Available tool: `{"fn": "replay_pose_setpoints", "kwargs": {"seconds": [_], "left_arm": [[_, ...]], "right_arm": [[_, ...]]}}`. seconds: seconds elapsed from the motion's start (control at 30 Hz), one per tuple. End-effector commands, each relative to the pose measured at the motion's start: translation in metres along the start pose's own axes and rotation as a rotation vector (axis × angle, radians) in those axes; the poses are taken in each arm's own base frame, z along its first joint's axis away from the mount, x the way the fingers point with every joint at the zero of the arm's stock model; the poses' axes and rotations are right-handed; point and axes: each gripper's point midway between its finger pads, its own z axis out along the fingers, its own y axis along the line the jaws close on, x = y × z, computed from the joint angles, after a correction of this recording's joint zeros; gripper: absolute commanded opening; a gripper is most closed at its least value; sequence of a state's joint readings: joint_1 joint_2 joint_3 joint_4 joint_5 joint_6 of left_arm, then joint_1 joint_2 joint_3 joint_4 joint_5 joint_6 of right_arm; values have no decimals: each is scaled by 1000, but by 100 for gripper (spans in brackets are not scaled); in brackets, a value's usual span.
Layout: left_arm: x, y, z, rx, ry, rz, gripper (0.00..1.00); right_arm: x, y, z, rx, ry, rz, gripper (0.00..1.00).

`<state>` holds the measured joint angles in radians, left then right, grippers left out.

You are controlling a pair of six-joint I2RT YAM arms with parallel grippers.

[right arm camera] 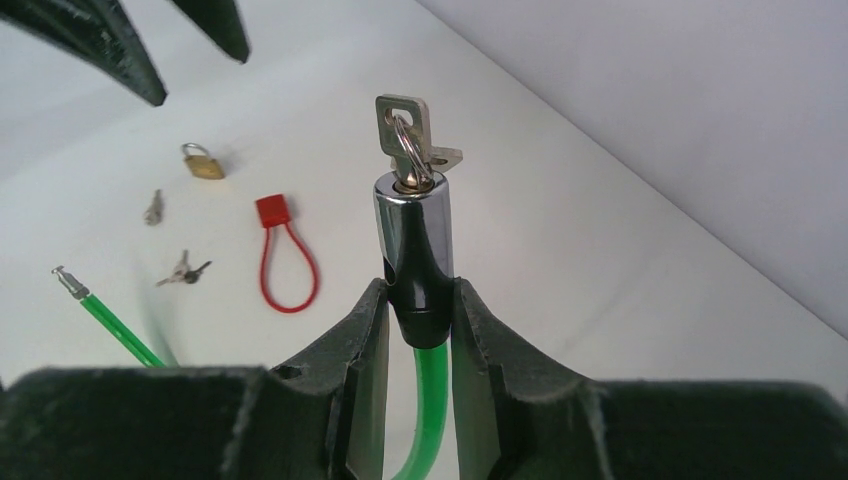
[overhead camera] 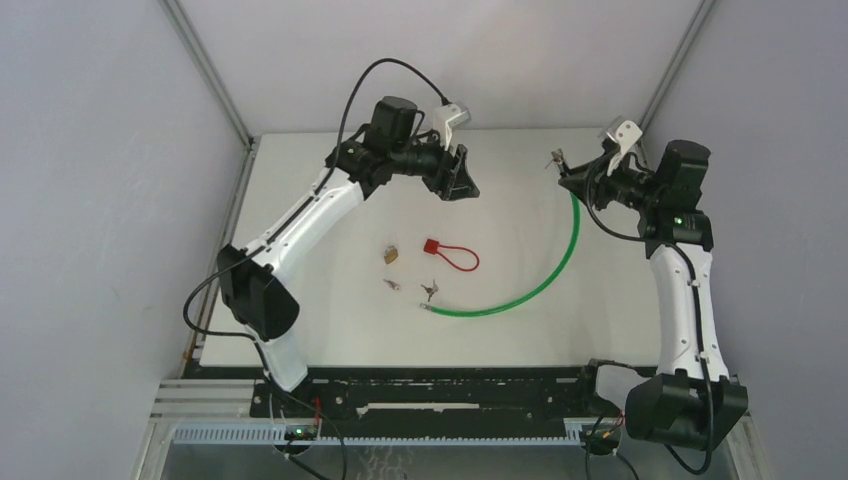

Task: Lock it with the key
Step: Lock the lock at the center of the board.

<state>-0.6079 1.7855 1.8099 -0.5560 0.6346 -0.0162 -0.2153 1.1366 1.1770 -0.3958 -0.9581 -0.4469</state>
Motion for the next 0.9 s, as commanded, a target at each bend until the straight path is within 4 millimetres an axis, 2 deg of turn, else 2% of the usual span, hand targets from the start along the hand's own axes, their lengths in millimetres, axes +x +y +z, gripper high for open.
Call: {"fn": "replay_pose_setpoints", "kwargs": {"seconds": [0.0, 0.17, 0.43, 0.7, 0.87], "left_arm": [[-52, -47, -39, 92, -113, 185, 62], [-69, -71, -57, 145, -135, 389, 58], [-80, -81, -65, 177, -140, 510, 56], [-65, -90, -61, 287, -95, 645, 48], [-52, -92, -53, 315, -55, 688, 47]], "right_arm": [[-40, 30, -3, -83, -71, -103, 0], [-48, 52, 5, -158, -69, -134, 0], [-39, 82, 32, -238, -18, -167, 0], [-26, 105, 53, -323, 21, -172, 0], [-21, 114, 62, -356, 44, -175, 0]]}}
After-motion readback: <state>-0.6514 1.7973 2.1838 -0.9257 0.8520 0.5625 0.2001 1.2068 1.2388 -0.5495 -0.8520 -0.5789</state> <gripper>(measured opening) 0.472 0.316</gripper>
